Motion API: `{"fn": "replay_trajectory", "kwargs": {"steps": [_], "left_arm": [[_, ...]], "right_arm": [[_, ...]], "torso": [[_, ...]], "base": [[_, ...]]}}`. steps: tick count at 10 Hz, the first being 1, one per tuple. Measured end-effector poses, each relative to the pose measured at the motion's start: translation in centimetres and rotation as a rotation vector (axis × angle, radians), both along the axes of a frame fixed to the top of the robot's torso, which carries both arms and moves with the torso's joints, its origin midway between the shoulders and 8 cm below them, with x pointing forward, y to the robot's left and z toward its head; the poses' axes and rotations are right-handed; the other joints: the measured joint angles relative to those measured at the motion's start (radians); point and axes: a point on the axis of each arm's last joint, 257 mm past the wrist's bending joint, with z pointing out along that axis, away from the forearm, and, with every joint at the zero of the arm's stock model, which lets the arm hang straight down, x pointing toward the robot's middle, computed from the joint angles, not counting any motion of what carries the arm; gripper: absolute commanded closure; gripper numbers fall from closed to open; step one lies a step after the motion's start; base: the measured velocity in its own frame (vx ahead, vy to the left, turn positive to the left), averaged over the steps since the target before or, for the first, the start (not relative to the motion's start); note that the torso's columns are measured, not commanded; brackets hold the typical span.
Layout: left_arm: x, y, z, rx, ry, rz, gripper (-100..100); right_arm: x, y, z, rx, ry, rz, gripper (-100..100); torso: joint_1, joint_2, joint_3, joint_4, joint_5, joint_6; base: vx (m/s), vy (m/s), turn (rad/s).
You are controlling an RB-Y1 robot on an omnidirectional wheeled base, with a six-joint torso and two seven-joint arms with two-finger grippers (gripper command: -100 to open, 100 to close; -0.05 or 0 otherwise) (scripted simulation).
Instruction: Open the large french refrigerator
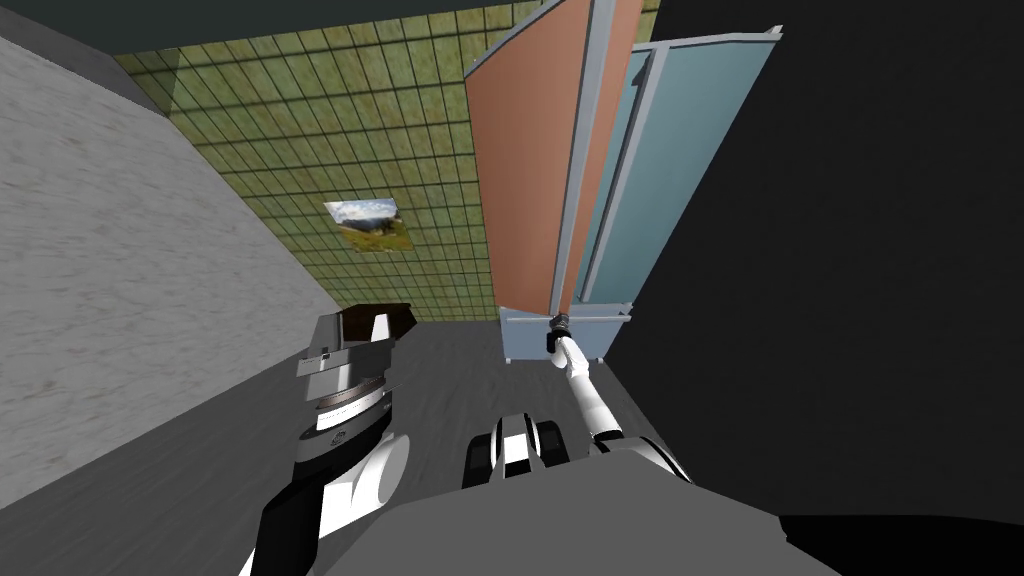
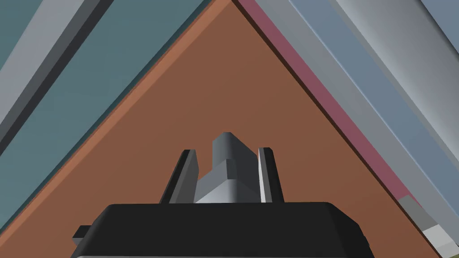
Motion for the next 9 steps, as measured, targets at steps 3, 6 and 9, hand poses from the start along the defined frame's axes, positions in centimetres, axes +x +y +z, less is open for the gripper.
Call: {"fn": "replay_trajectory", "kwargs": {"steps": [3, 6, 9], "left_arm": [[0.0, 0.0, 0.0, 0.0, 0.0, 0.0, 0], [0.0, 0.0, 0.0, 0.0, 0.0, 0.0, 0], [0.0, 0.0, 0.0, 0.0, 0.0, 0.0, 0]], "right_arm": [[-1.1, -1.7, -0.3, -0.001, 0.009, -0.065, 100], [-2.2, -3.8, -0.3, 0.002, 0.008, -0.132, 100], [-4.2, -6.8, 0.1, 0.002, -0.002, -0.225, 100]], "torso": [[-0.007, -0.001, 0.0, 0.0, -0.001, -0.001], [0.003, -0.001, -0.001, -0.004, 0.0, 0.002], [0.002, 0.003, 0.002, -0.002, 0.0, 0.0]], "base": [[-0.041, 0.188, -0.05], [-0.006, 0.276, -0.083], [-0.032, 0.312, -0.076]]}}
